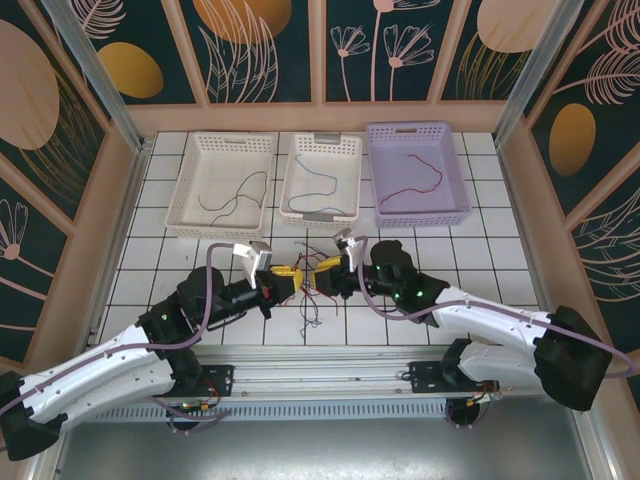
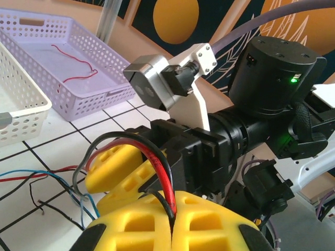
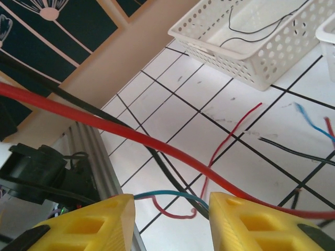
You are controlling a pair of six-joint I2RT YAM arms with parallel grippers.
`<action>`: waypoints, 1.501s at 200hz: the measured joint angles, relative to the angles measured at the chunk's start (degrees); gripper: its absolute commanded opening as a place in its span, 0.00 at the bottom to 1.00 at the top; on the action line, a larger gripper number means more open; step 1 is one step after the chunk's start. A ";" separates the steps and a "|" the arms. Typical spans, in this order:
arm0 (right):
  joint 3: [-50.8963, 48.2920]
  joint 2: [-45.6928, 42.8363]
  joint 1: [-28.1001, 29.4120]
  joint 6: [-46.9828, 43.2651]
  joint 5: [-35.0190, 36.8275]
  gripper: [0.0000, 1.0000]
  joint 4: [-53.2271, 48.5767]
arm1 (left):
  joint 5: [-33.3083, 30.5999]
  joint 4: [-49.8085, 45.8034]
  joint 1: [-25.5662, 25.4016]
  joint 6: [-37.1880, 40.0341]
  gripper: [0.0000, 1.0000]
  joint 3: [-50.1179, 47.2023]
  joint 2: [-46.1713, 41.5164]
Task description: Untangle the cables
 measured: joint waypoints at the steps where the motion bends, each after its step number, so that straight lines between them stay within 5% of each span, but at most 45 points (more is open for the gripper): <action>1: 0.00 0.04 0.00 -0.02 0.00 0.42 0.02 | -0.02 0.00 0.00 -0.02 0.00 0.00 0.00; 79: -0.22 4.04 0.00 0.17 -1.64 0.44 4.98 | 0.42 0.24 0.00 -0.02 0.00 0.20 1.29; 140: -1.70 9.81 0.98 0.31 -1.27 0.34 8.04 | 0.39 0.37 0.00 -0.02 0.00 0.42 0.42; 180: -1.79 10.34 1.07 0.48 0.37 0.00 10.03 | 0.39 0.63 0.00 -0.02 0.00 0.42 -0.68; 227: -4.11 6.95 0.83 0.48 5.53 0.00 10.40 | -0.11 0.13 0.00 -0.02 0.00 0.42 -2.58; 300: -10.93 -7.34 -13.05 3.26 3.56 0.00 7.04 | -4.96 -6.47 0.00 0.02 0.00 0.42 -4.63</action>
